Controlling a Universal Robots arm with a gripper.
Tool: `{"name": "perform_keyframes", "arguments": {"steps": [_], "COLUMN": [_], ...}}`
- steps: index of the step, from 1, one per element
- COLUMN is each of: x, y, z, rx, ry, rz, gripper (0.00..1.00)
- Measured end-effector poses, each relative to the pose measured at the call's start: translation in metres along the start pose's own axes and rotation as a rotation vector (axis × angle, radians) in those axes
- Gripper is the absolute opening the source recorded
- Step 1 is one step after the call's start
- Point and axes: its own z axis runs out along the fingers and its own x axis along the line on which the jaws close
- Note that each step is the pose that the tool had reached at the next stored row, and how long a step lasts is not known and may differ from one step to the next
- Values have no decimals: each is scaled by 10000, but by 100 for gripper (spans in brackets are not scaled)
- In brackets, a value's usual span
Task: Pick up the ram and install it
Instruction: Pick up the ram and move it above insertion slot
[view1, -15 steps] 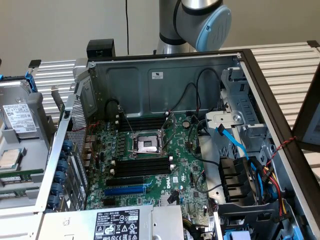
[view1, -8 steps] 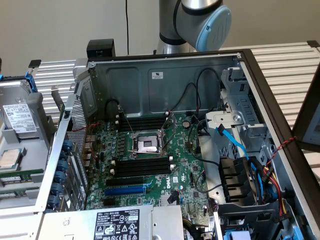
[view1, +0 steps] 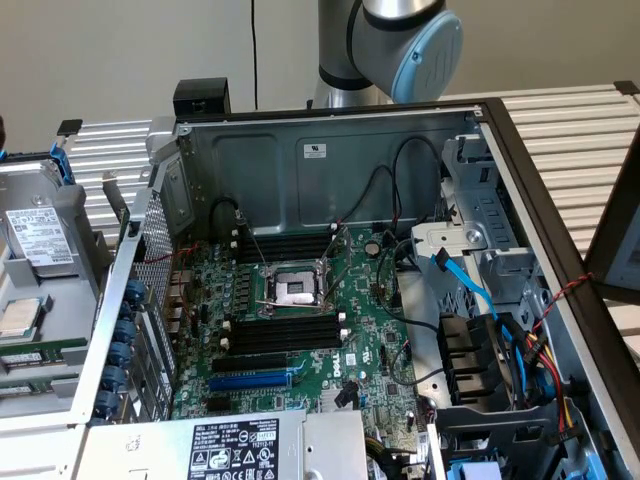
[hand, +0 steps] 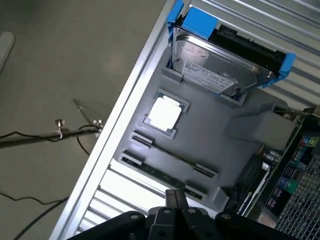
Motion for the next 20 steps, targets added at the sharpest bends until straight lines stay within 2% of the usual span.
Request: {"name": "perform_keyframes", "arguments": {"steps": [20], "x": [-5], "y": [-2], "z": [125], "rx": [150], "ry": [46], "rz": [-3636], "gripper": [11]}}
